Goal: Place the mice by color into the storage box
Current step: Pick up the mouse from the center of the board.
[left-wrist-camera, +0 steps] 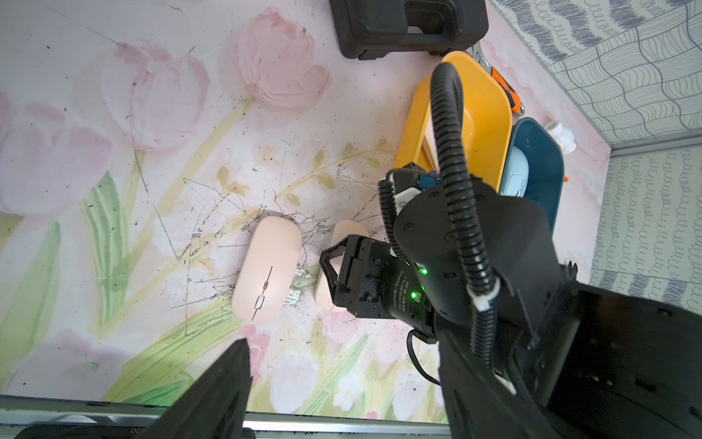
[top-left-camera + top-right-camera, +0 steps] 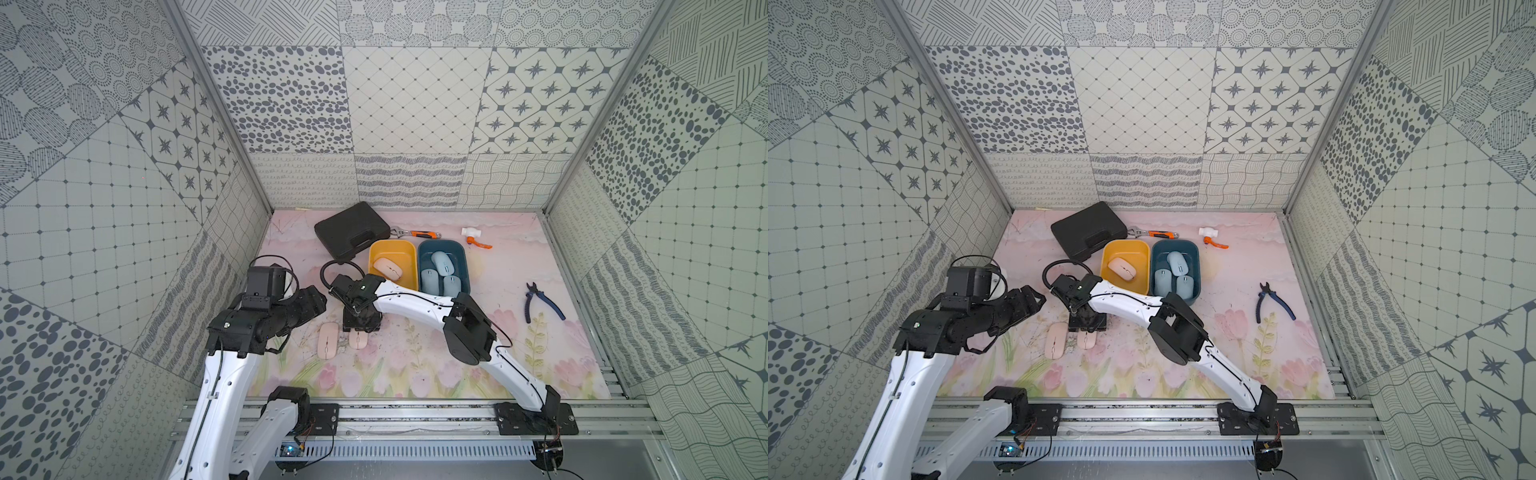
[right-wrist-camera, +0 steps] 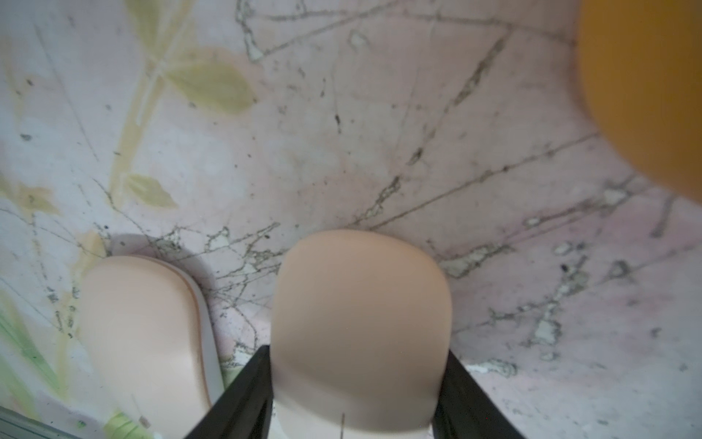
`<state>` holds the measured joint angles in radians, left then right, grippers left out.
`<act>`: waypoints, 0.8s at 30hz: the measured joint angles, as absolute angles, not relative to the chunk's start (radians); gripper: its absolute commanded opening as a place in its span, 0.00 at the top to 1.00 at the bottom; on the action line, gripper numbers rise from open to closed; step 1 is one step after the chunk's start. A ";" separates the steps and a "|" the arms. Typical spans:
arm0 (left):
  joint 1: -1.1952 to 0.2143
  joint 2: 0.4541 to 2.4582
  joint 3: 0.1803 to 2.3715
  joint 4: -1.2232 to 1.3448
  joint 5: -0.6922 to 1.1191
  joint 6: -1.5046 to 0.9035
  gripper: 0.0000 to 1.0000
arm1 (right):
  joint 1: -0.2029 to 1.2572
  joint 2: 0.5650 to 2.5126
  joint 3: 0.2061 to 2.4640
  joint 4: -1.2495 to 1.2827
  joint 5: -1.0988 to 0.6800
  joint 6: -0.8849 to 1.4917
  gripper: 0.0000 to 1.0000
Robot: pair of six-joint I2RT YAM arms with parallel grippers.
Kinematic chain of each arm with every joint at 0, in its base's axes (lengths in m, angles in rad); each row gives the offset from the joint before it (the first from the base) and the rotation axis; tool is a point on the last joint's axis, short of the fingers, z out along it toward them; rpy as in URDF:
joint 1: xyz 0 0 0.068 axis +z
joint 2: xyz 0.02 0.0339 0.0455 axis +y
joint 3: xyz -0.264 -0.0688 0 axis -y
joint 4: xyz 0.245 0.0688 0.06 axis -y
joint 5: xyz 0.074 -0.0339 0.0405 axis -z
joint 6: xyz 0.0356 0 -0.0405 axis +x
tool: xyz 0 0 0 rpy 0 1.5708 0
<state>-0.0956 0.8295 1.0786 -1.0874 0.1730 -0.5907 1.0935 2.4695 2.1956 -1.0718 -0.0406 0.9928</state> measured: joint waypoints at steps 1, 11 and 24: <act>-0.096 0.831 1.078 -1.087 0.173 -0.591 0.19 | 1.093 2.469 2.195 -1.071 -0.041 0.994 0.47; -0.096 0.833 1.074 -1.085 0.173 -0.591 0.19 | 1.093 2.456 2.174 -1.069 -0.033 0.986 0.49; -0.096 0.837 1.068 -1.083 0.173 -0.591 0.19 | 1.103 2.370 2.049 -1.108 -0.007 0.932 0.47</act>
<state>-0.0956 0.8368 1.0683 -1.0832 0.1726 -0.5911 1.1030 2.3695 2.0491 -1.1076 -0.0074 0.9318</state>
